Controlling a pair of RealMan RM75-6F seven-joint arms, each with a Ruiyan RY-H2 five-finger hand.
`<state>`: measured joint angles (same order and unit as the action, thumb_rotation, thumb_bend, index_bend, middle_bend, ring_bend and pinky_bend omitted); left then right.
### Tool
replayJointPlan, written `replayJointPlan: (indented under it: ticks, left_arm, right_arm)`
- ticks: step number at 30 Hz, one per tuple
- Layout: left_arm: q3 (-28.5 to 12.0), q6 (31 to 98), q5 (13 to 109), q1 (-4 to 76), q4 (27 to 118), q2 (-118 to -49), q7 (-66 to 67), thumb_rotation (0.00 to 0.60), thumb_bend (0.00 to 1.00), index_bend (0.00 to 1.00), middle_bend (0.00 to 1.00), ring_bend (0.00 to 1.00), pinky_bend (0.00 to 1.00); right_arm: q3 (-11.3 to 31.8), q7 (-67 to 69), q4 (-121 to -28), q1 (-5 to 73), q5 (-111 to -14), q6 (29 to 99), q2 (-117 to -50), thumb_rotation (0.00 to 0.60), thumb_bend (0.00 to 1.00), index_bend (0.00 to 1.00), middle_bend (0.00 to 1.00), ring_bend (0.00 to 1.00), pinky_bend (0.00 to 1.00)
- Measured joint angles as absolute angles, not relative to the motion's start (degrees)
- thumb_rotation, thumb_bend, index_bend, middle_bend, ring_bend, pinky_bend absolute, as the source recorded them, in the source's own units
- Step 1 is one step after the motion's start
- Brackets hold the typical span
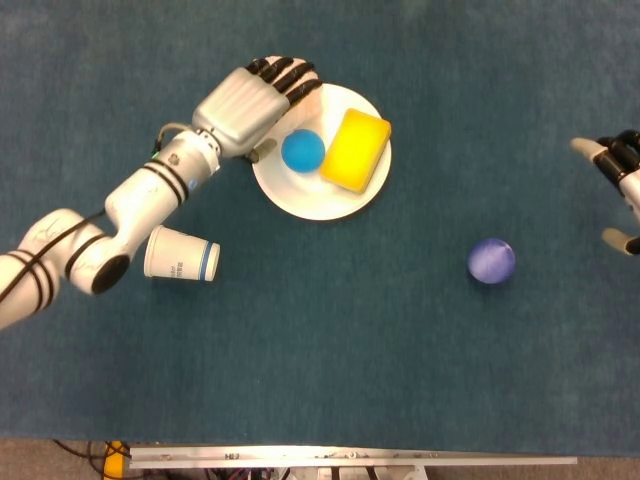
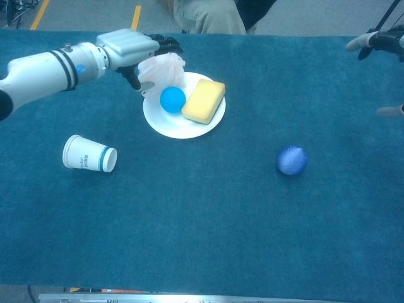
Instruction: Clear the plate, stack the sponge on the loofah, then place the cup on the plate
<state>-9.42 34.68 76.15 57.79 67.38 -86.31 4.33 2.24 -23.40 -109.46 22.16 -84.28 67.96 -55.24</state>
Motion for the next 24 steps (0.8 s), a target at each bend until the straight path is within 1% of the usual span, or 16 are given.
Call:
replayJointPlan:
  ticks: [7,9,11,13,17,19,22,24]
  left_arm:
    - [-9.3,29.7,73.6,60.6,59.2,-90.3,3.8,0.600,0.38,0.00,0.00,0.00,0.14]
    - [-9.1,28.7,73.2,61.1,57.4,-91.1,3.6,0.600,0.38,0.04,0.00,0.02,0.14]
    - [-8.8,28.1,72.8,61.4,56.4,-91.8,3.2,0.600,0.38,0.12,0.03,0.08,0.17]
    - [-8.8,28.2,72.6,61.3,56.1,-92.2,2.4,0.600,0.38,0.21,0.10,0.17,0.24]
    - [-8.6,29.5,72.9,60.9,55.5,-93.2,1.2,0.600,0.38,0.31,0.21,0.28,0.33]
    - [-8.5,30.5,73.3,60.6,55.3,-93.7,0.4,0.600,0.38,0.38,0.30,0.36,0.39]
    - [-8.5,32.4,74.0,60.0,55.0,-94.4,-1.1,0.600,0.38,0.44,0.37,0.44,0.43]
    - [-8.5,33.5,74.5,59.5,55.2,-94.3,-1.9,0.600,0.38,0.44,0.38,0.44,0.43]
  right_arm:
    - [2.4,-22.4,-109.3,21.6,-83.7,68.2,-54.5,0.600,0.00,0.19,0.32,0.24,0.40]
    - [2.4,-22.1,-109.3,21.4,-83.6,68.3,-54.4,0.600,0.00,0.19,0.32,0.24,0.40]
    - [2.4,-21.9,-109.2,21.4,-83.7,68.4,-54.4,0.600,0.00,0.19,0.32,0.24,0.40]
    - [2.5,-21.7,-109.2,21.3,-83.8,68.4,-54.4,0.600,0.00,0.19,0.32,0.24,0.40]
    - [2.5,-21.3,-109.0,21.2,-83.8,68.4,-54.5,0.600,0.00,0.19,0.32,0.24,0.40]
    - [2.6,-21.2,-108.8,21.2,-83.8,68.4,-54.5,0.600,0.00,0.19,0.32,0.24,0.40]
    - [2.6,-20.8,-108.6,21.1,-83.6,68.4,-54.6,0.600,0.00,0.19,0.32,0.24,0.40]
    - [2.7,-20.6,-108.4,21.1,-83.6,68.4,-54.6,0.600,0.00,0.19,0.32,0.24,0.40]
